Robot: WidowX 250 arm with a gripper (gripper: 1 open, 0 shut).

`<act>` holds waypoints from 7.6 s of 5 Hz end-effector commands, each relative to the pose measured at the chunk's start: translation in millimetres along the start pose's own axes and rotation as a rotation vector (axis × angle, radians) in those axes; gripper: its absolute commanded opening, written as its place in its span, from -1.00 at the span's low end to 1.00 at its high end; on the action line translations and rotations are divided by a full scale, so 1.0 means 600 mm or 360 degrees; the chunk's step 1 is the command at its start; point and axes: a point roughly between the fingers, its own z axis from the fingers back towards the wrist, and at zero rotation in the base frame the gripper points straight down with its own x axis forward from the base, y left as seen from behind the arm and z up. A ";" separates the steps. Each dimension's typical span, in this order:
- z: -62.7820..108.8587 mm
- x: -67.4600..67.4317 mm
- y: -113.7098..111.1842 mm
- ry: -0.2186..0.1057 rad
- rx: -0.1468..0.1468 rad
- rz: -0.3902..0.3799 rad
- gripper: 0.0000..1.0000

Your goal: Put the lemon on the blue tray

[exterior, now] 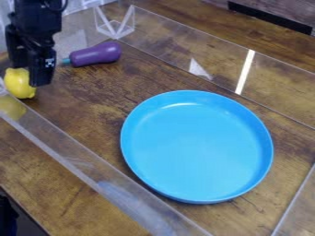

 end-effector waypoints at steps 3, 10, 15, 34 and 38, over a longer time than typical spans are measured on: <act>-0.005 0.000 0.030 -0.0022 0.0023 0.0153 1.00; -0.076 0.002 0.043 0.0024 0.0054 0.0312 -1.00; 0.124 0.040 -0.025 -0.0097 0.0158 0.0530 -1.00; 0.016 0.003 0.068 -0.0100 0.0180 0.0224 1.00; 0.008 0.015 0.114 -0.0086 0.0150 0.0394 1.00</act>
